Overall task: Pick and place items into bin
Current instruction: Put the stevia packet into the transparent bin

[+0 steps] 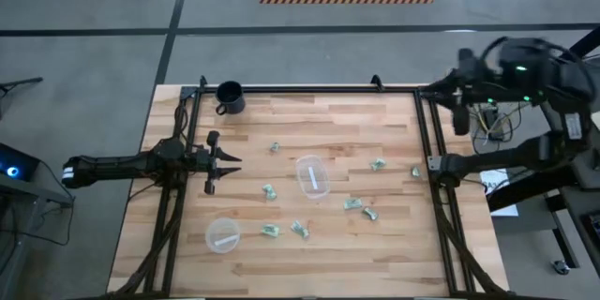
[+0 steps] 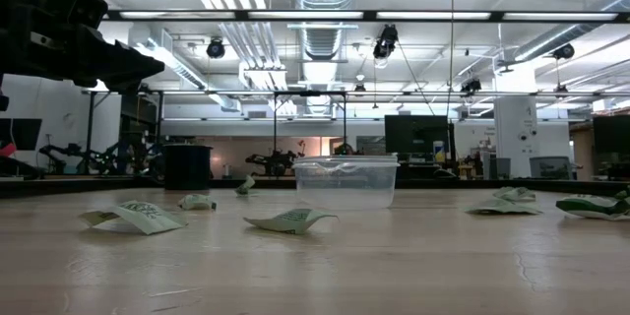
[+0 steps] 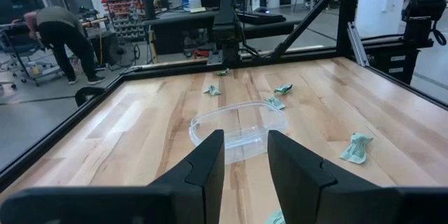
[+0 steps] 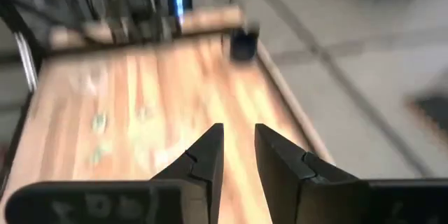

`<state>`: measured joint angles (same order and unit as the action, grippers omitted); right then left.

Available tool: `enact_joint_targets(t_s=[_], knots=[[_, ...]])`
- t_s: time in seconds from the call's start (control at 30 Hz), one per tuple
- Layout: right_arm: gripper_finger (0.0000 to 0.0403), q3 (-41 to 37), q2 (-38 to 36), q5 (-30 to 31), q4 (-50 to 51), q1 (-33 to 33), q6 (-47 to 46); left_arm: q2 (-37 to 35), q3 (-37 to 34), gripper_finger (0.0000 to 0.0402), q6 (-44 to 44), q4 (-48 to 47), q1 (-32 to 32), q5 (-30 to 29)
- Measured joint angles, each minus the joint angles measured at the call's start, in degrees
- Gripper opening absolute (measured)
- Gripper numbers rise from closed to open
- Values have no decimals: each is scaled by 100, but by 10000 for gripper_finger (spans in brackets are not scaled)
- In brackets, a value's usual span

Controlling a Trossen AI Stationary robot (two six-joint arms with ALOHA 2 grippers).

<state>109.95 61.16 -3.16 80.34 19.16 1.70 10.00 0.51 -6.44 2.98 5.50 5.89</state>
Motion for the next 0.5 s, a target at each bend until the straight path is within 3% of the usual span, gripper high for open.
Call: enact_joint_targets(t_s=[0.13, 0.5], knots=[[72, 404, 699, 3, 1011, -1, -168, 0, 0, 94, 1, -2, 0, 0], [72, -178, 1351, -133, 959, -2, 5, 0, 0, 94, 0, 0, -2, 0]])
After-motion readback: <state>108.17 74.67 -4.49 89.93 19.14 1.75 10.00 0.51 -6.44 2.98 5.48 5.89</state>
